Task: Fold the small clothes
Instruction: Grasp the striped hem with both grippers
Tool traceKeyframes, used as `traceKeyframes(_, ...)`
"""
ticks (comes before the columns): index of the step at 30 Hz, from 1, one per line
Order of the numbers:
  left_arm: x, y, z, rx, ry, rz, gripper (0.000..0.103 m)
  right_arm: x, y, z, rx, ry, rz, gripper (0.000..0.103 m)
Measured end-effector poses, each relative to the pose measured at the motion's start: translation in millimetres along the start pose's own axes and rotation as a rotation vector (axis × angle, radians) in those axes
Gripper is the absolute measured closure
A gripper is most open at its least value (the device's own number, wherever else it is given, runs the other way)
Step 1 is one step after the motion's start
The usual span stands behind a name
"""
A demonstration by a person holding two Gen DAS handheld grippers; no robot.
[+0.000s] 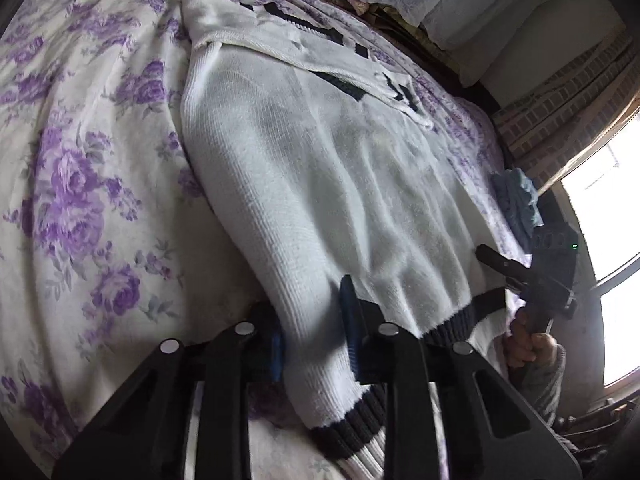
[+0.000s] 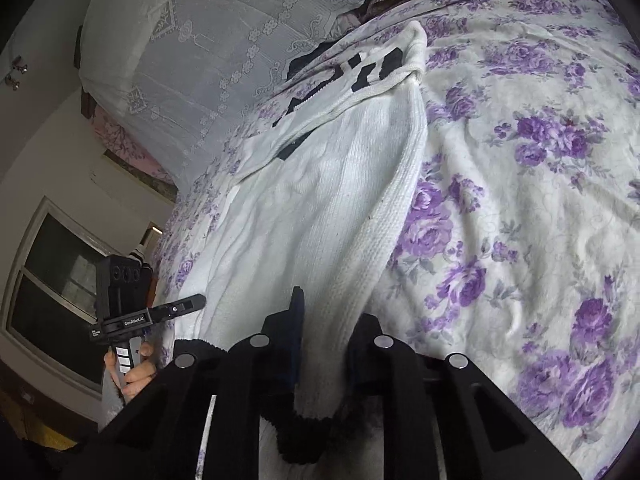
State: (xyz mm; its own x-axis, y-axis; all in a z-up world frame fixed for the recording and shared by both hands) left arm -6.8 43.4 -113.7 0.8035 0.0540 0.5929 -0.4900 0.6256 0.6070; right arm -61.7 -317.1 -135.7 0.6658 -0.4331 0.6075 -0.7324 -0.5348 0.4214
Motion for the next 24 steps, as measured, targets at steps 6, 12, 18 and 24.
traceKeyframes(6, -7.8, -2.2, -2.0, -0.048, 0.043, -0.029, 0.065, -2.8, -0.9, 3.4, -0.004, -0.006, -0.030, 0.082)
traceKeyframes(12, -10.5, -0.5, 10.9, -0.050, 0.010, -0.006, 0.077, -6.5, -1.8, -0.2, -0.007, 0.003, -0.024, 0.082)
traceKeyframes(18, -9.5, 27.2, 22.3, -0.177, 0.010, 0.074, 0.063, -7.5, -1.4, 0.7, -0.001, -0.008, -0.023, 0.081)
traceKeyframes(24, -29.8, 13.1, 30.7, -0.163, 0.008, 0.012, 0.024, -7.9, 0.0, -0.2, 0.002, -0.012, -0.020, 0.079)
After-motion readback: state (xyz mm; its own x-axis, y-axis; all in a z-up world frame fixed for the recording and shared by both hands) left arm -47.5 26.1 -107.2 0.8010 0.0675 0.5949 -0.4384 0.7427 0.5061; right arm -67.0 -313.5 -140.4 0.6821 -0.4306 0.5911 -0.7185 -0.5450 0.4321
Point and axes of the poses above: each gripper's, at about its wrist camera, not at the fingertips, and y roughly against the way its jaws point, z to its right, x to its top, the point moved 2 cm from there along -y, roughly the way its jaws point, and after that the axes turned 13 degrees about z, right-handed, at the moved point
